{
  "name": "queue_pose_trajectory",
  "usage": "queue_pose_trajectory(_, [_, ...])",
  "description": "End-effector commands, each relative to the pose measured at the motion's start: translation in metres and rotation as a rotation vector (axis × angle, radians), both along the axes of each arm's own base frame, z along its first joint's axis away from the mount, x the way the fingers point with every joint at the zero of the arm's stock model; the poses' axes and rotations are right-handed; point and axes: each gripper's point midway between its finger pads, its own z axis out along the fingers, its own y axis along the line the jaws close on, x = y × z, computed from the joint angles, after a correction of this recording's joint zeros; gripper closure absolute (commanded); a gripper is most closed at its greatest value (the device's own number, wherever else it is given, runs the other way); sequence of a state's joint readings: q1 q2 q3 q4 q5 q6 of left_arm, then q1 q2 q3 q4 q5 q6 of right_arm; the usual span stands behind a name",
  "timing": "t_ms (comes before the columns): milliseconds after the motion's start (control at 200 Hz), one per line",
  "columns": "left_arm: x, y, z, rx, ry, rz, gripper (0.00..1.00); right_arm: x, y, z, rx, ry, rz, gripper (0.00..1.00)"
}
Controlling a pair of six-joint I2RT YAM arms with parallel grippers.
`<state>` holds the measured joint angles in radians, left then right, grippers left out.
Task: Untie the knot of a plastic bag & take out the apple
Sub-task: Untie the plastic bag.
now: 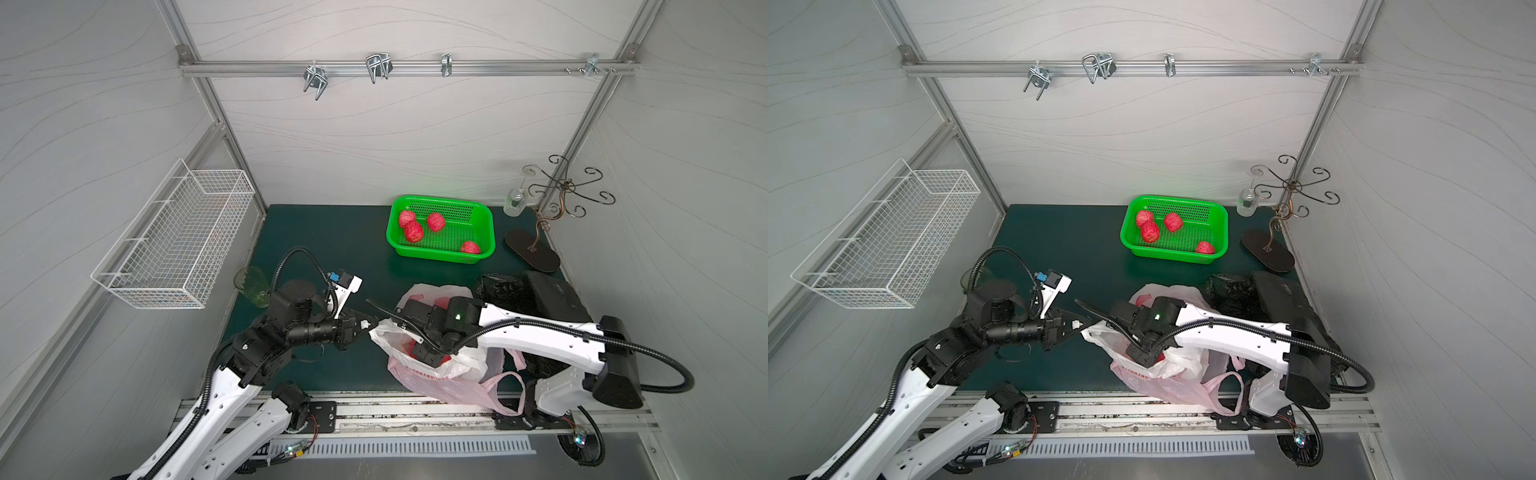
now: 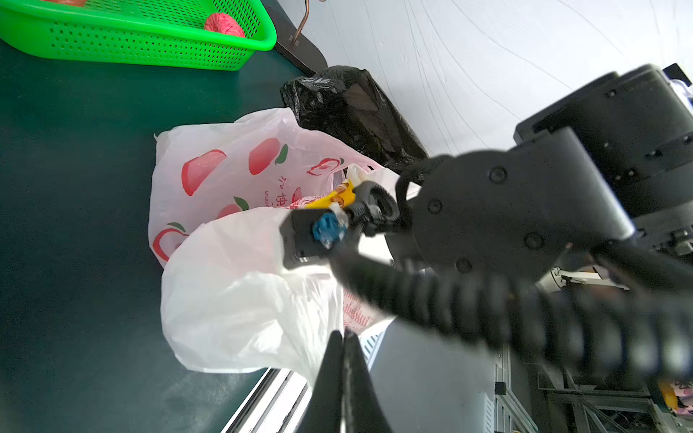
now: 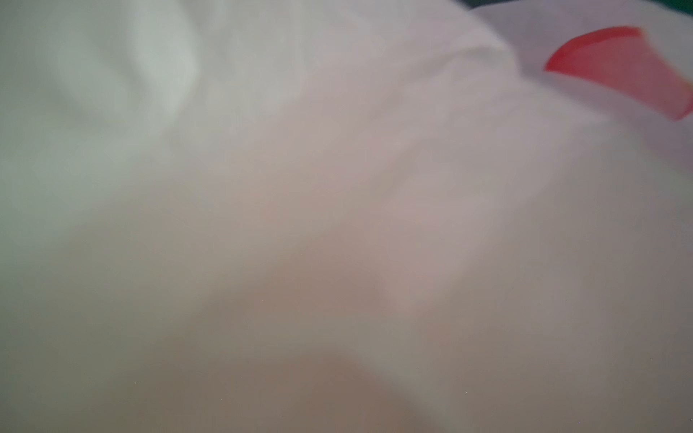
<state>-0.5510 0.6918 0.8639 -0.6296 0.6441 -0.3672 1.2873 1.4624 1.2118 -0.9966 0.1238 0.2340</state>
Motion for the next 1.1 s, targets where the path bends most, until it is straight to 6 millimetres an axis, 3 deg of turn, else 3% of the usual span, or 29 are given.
queue_pose_trajectory(0, [0.007, -0.004, 0.028, -0.032, -0.101, -0.011, 1.00, -0.016, -0.019, -0.007, 0.007, 0.065, -0.013, 0.01])
queue_pose_trajectory(75, [0.014, -0.006, 0.029, -0.017, -0.123, -0.004, 1.00, 0.011, -0.028, -0.006, 0.033, 0.025, -0.105, 0.01])
queue_pose_trajectory(150, [0.024, -0.010, 0.036, 0.001, -0.149, -0.005, 1.00, 0.054, -0.034, 0.009, 0.095, -0.014, -0.218, 0.01])
queue_pose_trajectory(345, [0.057, -0.028, 0.083, -0.004, -0.259, -0.062, 1.00, 0.176, -0.042, 0.096, 0.180, -0.334, -0.419, 0.01])
queue_pose_trajectory(465, [0.071, -0.030, 0.112, -0.038, -0.309, -0.088, 1.00, 0.215, -0.047, 0.135, 0.148, -0.509, -0.470, 0.01])
queue_pose_trajectory(570, [0.056, -0.029, 0.107, -0.069, -0.283, -0.121, 1.00, 0.202, -0.041, 0.131, 0.194, -0.482, -0.454, 0.01])
queue_pose_trajectory(640, [0.045, -0.026, 0.077, -0.095, -0.211, -0.109, 1.00, 0.178, -0.032, 0.097, 0.217, -0.390, -0.430, 0.01])
queue_pose_trajectory(760, [0.033, -0.029, 0.006, -0.173, -0.042, -0.046, 1.00, 0.129, -0.030, 0.003, 0.107, -0.244, -0.403, 0.01])
queue_pose_trajectory(850, [0.016, -0.032, -0.046, -0.143, 0.034, -0.013, 1.00, 0.103, -0.034, -0.034, 0.058, -0.201, -0.411, 0.01])
queue_pose_trajectory(990, [0.006, -0.027, -0.080, -0.109, 0.069, 0.051, 1.00, 0.088, -0.038, -0.053, 0.084, -0.179, -0.459, 0.01])
queue_pose_trajectory(1095, [0.006, -0.020, -0.085, -0.092, 0.065, 0.092, 1.00, 0.086, -0.025, -0.032, 0.236, -0.177, -0.456, 0.01])
